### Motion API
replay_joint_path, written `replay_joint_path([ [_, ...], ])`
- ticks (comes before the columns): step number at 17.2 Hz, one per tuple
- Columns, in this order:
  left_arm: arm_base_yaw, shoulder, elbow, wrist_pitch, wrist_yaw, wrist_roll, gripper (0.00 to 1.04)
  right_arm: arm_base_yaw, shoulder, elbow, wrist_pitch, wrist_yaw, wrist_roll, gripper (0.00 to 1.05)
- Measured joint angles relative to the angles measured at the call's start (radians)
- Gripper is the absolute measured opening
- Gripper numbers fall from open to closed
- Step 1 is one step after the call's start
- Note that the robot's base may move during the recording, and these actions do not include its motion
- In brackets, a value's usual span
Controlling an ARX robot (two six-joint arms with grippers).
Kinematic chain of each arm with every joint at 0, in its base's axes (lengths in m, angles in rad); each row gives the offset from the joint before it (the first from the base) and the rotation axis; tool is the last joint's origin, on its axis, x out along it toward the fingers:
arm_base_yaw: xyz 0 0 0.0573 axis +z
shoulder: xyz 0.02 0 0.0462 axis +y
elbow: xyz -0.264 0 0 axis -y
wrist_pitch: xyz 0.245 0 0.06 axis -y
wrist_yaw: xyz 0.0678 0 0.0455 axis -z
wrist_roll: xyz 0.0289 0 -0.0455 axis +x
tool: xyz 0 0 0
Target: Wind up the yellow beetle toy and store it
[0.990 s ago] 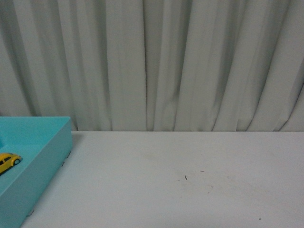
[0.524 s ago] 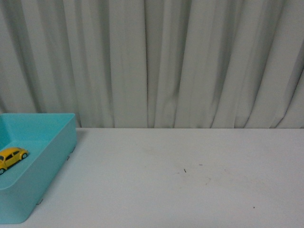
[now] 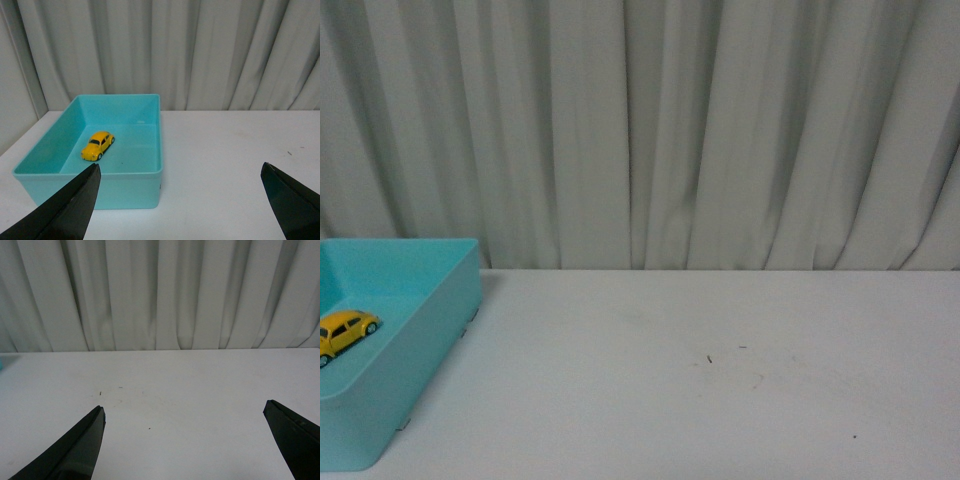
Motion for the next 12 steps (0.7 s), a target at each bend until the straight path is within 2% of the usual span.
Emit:
replay_joint_path([
  [12,0.000,0.000,0.000,-0.001,0.002,0.001,0.98,0.000,0.000,0.000,0.000,0.000,0.000,0.98],
])
